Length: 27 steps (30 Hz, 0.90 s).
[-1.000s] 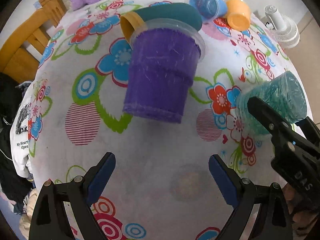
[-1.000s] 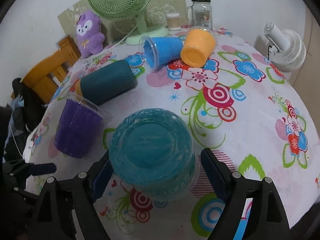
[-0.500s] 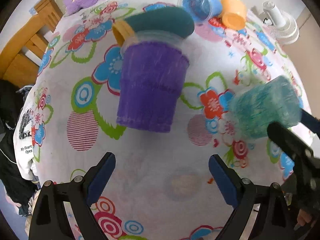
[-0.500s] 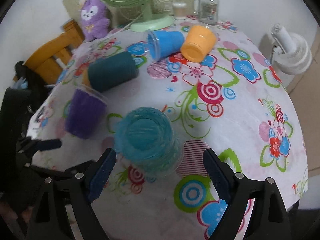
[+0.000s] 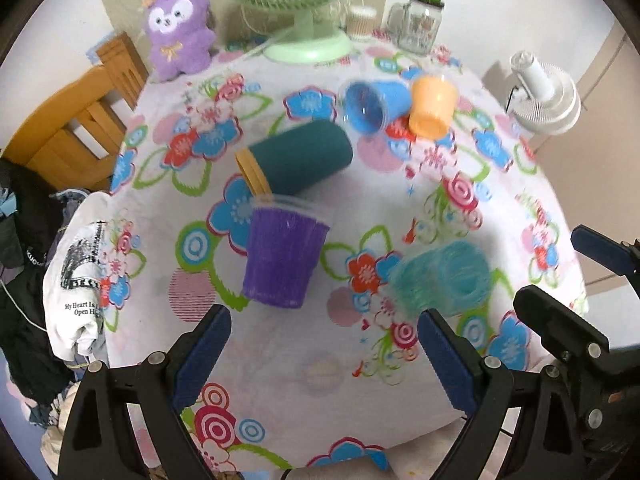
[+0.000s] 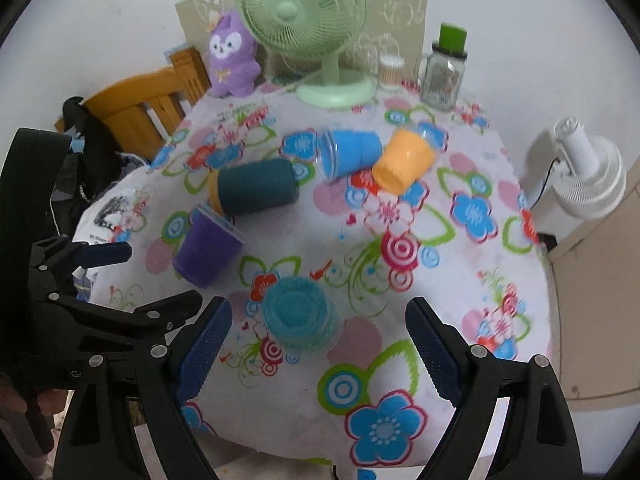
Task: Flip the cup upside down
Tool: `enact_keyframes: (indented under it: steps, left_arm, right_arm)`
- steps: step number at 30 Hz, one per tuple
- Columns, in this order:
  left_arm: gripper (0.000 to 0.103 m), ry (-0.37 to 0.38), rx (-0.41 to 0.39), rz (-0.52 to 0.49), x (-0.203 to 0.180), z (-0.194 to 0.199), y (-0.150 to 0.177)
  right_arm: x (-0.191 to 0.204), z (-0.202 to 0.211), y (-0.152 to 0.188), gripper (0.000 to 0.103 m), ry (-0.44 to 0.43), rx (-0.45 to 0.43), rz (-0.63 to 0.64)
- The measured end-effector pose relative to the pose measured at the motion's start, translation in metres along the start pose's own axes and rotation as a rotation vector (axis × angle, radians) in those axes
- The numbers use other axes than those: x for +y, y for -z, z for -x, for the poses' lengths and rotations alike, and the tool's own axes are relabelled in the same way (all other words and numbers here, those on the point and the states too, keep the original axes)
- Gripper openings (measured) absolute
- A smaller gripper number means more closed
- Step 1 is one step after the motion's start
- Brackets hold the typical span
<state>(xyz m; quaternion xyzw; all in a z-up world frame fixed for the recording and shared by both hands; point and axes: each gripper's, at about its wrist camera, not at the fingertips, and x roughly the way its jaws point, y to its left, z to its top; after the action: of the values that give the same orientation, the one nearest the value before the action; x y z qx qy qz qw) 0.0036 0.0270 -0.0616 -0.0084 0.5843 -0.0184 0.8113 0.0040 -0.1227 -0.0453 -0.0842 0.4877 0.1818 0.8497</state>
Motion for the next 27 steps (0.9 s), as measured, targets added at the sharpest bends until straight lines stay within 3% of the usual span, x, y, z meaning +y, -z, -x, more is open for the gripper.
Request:
enact_keyframes:
  steps: [3,9,19,27]
  left_arm:
    - [0.097,-0.021,-0.014,0.017,-0.005,0.018,-0.003]
    - [0.100,-0.058,-0.125,0.039,-0.011,0.063,-0.004]
    - [0.103,-0.053,-0.276,0.101,-0.021,0.112,-0.006]
    - [0.103,-0.029,-0.332,0.160,-0.023,0.135,-0.009]
  right_arm:
    - [-0.002,0.018,-0.007,0.090,0.012,-0.032,0.018]
    - [-0.012,0.045,-0.018,0.091,0.023,-0.023,-0.002]
    - [-0.028,0.088,-0.025,0.091,0.022,-0.123,-0.047]
    - [-0.032,0.107,-0.030,0.091,0.041,-0.189,-0.037]
